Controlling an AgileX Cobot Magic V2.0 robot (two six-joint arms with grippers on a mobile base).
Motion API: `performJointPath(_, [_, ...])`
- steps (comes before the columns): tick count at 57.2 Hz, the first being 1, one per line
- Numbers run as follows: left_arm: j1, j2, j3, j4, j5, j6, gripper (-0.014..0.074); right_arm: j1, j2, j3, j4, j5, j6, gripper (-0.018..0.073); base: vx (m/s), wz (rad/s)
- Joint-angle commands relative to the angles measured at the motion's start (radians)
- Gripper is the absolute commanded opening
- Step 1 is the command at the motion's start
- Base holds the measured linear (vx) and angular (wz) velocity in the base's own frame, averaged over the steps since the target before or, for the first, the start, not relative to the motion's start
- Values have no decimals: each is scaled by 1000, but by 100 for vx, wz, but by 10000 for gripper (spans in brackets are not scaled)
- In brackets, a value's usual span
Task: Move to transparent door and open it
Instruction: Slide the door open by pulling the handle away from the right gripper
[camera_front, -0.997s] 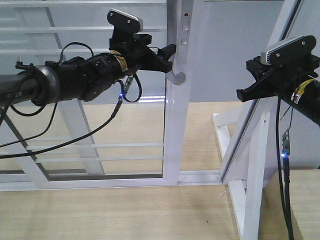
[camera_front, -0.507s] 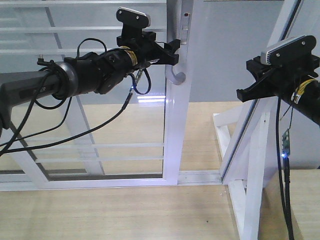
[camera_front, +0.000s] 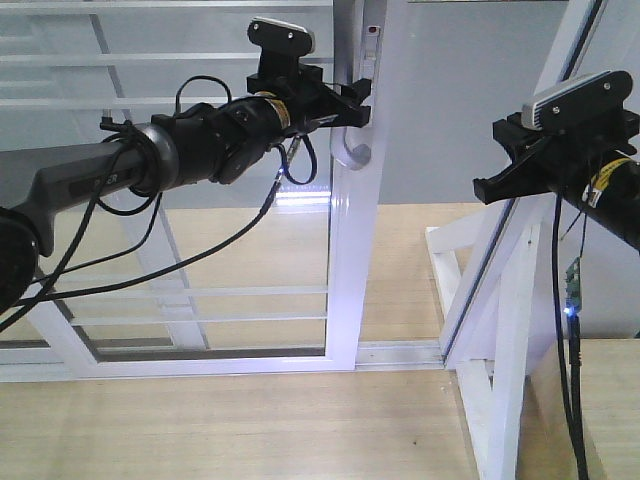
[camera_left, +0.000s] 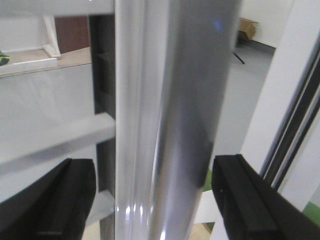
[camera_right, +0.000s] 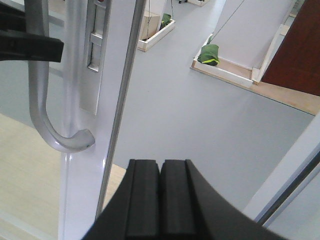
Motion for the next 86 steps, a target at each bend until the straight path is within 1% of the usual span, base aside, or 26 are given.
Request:
performJointPath(1, [-7,-49,-72,-19,-28,2,586,-5,-39,-25,12,-76,-10,-3,0,0])
performJointPath(9, [-7,-34,-116,-19,3,2,581,-5,-39,-25,12,-76,-10,-3,0,0])
performJointPath(13, [-7,-32,-116,-18,7,2,554,-5,-39,-25,12,-76,-10,-3,0,0])
performJointPath(15, [-7,-32,-116,-19,15,1,526,-5,-39,-25,12,-76,-10,-3,0,0])
performJointPath(17, [-9,-32,-116,-19,26,1,483,-5,-39,-25,12,-76,-10,-3,0,0])
performJointPath(21, [-13,-33,-116,-19,52,1,358,-5,-39,-25,12,-76,-10,-3,0,0])
performJointPath(24, [-15,-33,-116,-19,73,1,230,-5,-39,-25,12,-77,-10,-3,0,0])
performJointPath(26, [-16,-34,-116,-19,79,1,160,-5,-39,-25,12,-77,-10,-3,0,0])
performJointPath(28, [-16,-34,-116,-19,87,1,55,-5,-39,-25,12,-76,-10,-3,0,0])
performJointPath(30, [-16,-36,-116,-17,93,1,-9,-5,-39,-25,12,-76,-10,-3,0,0])
performJointPath(40, [-14,-64,-116,-17,169,2,-7,-5,-39,-25,12,-76,-10,-3,0,0])
performJointPath(51, [4,-109,-116,39,269,1,-6,-5,-39,-25,12,-76,-10,-3,0,0])
performJointPath(60, [14,-162,-116,42,346,1,-4,-5,-39,-25,12,-76,-10,-3,0,0])
performJointPath(81, [75,-264,-116,45,507,1,-3,-5,-39,-25,12,-76,-10,-3,0,0])
performJointPath(86, [89,-284,-116,71,542,1,-3,-5,-39,-25,12,-76,-10,-3,0,0])
